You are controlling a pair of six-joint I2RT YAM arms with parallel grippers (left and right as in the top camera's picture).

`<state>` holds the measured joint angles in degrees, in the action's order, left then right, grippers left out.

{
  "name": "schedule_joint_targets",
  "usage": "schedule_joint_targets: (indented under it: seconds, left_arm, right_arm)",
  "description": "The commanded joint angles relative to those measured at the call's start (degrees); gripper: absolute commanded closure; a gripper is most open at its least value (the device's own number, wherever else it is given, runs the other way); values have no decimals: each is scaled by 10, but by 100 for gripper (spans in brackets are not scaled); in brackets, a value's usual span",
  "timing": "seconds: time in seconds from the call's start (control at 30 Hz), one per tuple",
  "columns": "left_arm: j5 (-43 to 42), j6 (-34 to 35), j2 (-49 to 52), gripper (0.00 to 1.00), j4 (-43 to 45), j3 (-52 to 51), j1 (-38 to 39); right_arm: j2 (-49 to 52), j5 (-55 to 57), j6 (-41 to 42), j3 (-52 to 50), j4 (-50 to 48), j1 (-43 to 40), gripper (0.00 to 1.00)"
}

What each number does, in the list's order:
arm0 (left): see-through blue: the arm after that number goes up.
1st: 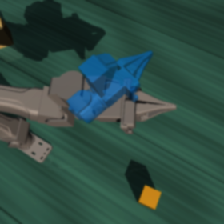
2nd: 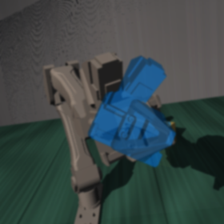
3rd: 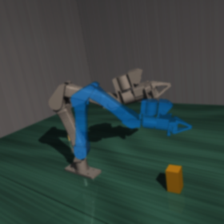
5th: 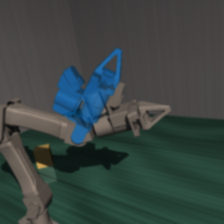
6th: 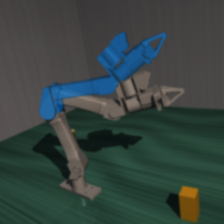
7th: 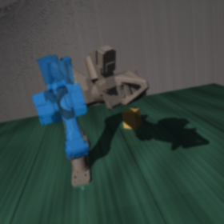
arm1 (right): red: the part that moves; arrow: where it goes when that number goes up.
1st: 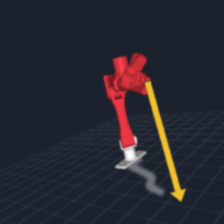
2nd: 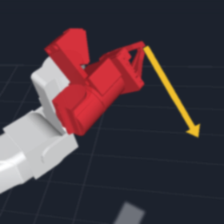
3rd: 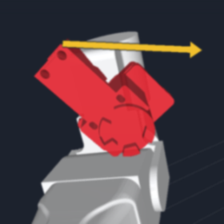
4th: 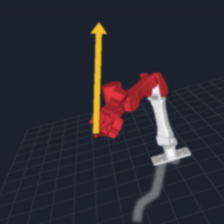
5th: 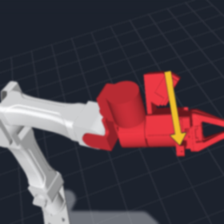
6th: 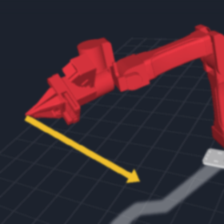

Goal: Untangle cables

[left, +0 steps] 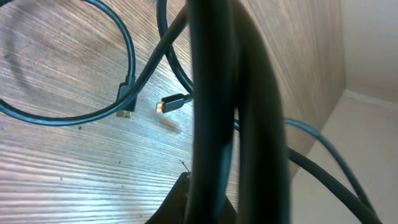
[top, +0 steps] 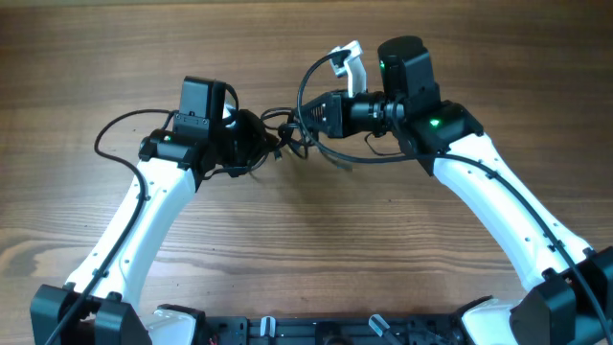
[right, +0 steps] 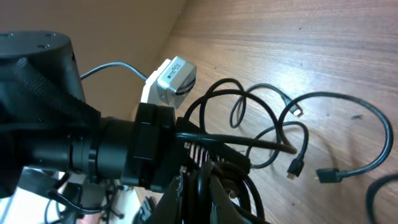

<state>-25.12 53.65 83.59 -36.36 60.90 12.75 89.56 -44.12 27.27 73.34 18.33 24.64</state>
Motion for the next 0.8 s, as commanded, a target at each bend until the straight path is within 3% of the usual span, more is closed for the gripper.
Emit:
schedule_joint_targets:
  seconds: [0.0,0.13,0.23,0.33,0.47,0.5,0.57,0.7,0.77]
  left_arm:
    - [158,-58,36,77,-49,-64,-9]
    - [86,-153,16,67,6,-57,-9]
    - [63,-256,-56,55,45,-53,-8]
    - [63,-351,-123,53,67,-53,4]
    - [65,-415,-171,49,114,-53,39]
    - [75,-414,-171,36,116,-53,45]
    - [119,-370,-162,28,75,-53,46]
    - [122,-193,-114,33,-78,-53,46]
    - [120,-127,-95,24,-134,-53,46]
  right_arm:
    - [-75,-16,41,57,-41,-70,96]
    - [-54,5,0,57,47,-77,96]
    - [-28,-1,-31,57,90,-77,96]
    - [-15,-37,-48,57,92,-77,96]
    - [-8,-43,-48,57,94,-77,96]
    - [-8,-52,-48,57,94,-77,96]
    - [-8,-55,-48,57,94,-77,96]
    - [-8,-21,-47,57,130,-77,96]
    - [-8,22,-48,57,169,-76,96]
